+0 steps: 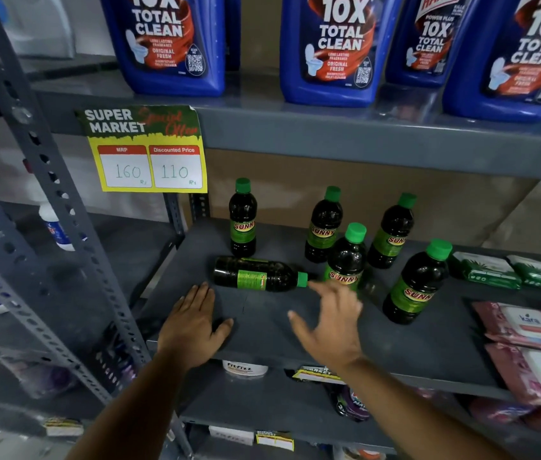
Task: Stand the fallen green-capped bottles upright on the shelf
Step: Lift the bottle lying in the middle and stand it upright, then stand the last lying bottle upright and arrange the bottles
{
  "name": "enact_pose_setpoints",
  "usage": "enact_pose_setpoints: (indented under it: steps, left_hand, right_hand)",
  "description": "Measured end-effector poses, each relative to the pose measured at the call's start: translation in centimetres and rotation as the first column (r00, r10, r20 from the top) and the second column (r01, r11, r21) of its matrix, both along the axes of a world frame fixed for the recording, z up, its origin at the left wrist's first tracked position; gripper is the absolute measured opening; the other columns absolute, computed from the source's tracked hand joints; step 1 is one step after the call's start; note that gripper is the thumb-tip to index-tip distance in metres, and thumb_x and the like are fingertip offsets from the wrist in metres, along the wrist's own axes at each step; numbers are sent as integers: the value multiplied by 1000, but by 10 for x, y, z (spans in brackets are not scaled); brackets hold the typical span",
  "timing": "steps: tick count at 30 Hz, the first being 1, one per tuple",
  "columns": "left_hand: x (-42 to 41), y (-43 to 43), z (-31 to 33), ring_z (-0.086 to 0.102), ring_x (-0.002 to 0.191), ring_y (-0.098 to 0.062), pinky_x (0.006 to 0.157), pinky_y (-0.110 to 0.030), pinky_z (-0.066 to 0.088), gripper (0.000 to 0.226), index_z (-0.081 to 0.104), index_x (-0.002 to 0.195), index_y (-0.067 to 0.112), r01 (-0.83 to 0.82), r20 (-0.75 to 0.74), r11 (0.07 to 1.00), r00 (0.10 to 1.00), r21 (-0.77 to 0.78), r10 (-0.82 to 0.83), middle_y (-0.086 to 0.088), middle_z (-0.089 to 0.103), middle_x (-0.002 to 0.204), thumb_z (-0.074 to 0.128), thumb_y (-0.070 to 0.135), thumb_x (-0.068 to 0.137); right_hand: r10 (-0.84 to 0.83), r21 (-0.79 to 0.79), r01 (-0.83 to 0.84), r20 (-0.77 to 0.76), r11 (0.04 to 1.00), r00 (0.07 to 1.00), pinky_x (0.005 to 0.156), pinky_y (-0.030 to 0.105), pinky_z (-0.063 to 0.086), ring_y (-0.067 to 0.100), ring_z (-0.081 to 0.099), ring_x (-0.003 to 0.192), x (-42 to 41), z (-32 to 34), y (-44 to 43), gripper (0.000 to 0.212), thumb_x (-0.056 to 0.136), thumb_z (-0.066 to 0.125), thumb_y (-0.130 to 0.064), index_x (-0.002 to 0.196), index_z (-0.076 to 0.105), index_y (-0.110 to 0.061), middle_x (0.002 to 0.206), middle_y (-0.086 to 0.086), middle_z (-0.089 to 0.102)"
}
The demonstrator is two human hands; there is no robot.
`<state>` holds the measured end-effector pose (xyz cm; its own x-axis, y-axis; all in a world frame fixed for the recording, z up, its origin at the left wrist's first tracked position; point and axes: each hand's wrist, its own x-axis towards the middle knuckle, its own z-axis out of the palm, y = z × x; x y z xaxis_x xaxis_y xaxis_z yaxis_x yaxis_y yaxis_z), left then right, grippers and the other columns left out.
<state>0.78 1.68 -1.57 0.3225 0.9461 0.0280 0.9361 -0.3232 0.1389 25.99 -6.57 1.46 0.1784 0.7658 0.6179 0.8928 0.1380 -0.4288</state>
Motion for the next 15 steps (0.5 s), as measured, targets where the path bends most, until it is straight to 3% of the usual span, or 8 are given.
enact_pose_setpoints:
  steps: [3,6,9,12,15]
  left_hand:
    - [-5,5,3,4,147,-21,119,-37,7,106,7,150,9,36,-9,999,999,-33,-36,-8,6,161,9,80,72]
    - [-14,2,8,3,147,-18,117,-35,2,113,6,151,12,106,16,994,994,-29,-106,-6,5,161,-5,86,66]
    - [-17,1,8,3,147,-17,114,-31,-2,110,10,150,12,103,71,994,992,26,-104,-5,9,161,-17,80,68]
    - [-17,4,5,-3,147,-19,114,-31,-3,99,6,150,7,58,91,998,994,28,-60,-10,4,161,-6,73,77]
    - [-18,5,5,-4,147,-19,113,-31,-6,93,5,149,5,50,77,999,996,9,-51,-11,2,161,-2,65,78]
  right_hand:
    - [193,-184,-174,91,967,977,103,43,42,23,45,123,-15,1,13,60,78,65,-42,131,51,-17,132,4,46]
    - [210,-369,-152,123,917,970,115,46,31,34,36,139,-23,15,37,68,86,63,-32,145,37,-12,149,15,37]
    - [182,-587,-52,165,808,969,118,44,25,34,24,144,-27,26,59,75,90,58,-25,153,17,-16,158,14,22]
    - [151,-588,74,324,805,934,112,45,32,37,35,136,-33,28,64,84,82,63,-9,152,17,-18,153,16,28]
    - [114,-548,126,383,827,917,108,46,35,38,42,128,-34,28,60,88,77,66,-2,151,23,-23,145,16,34]
